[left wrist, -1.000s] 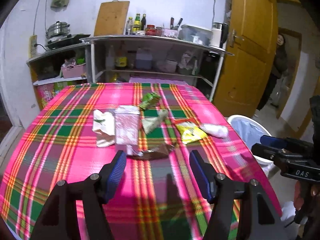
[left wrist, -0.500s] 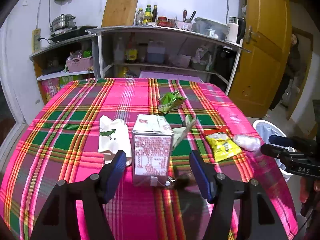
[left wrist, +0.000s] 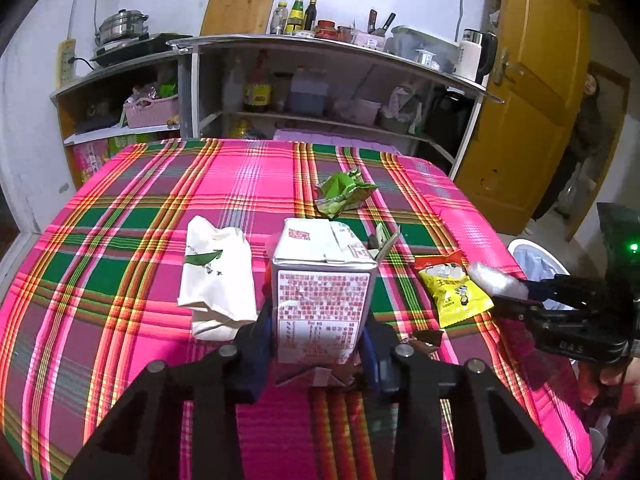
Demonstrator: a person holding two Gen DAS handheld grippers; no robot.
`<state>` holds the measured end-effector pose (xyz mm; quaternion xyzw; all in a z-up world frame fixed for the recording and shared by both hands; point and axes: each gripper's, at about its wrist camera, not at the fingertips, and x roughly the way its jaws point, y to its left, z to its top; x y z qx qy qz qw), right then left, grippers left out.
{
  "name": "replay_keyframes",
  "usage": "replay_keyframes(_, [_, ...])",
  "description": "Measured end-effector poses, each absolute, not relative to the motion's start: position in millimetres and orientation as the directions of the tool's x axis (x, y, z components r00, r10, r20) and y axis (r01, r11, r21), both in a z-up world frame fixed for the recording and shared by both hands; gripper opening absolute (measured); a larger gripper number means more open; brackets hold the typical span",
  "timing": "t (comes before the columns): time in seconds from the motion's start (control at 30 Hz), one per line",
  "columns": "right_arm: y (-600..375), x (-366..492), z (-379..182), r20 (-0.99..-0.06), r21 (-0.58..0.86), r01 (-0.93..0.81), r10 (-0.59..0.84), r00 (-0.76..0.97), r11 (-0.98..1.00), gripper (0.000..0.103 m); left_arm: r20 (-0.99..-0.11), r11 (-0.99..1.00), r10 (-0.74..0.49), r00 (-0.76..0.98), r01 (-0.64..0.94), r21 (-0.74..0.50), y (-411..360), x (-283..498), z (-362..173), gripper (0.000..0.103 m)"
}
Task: Collect trash
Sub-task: 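Grasp the white juice carton with the left gripper while the right gripper grasps the plastic bag, then carry the carton and plastic bag over the bin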
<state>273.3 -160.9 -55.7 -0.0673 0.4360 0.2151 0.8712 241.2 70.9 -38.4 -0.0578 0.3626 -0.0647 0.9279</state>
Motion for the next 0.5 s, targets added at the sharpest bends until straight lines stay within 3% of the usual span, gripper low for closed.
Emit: replay_keyframes(0.5, [-172, 232, -27, -0.735, 0.124, -0.397, 0.353, 0.579, 0.909, 0.027, -0.606, 0.983, -0.185, 0.774, 0.138, -0.124, 57, 207, -10, 0.036])
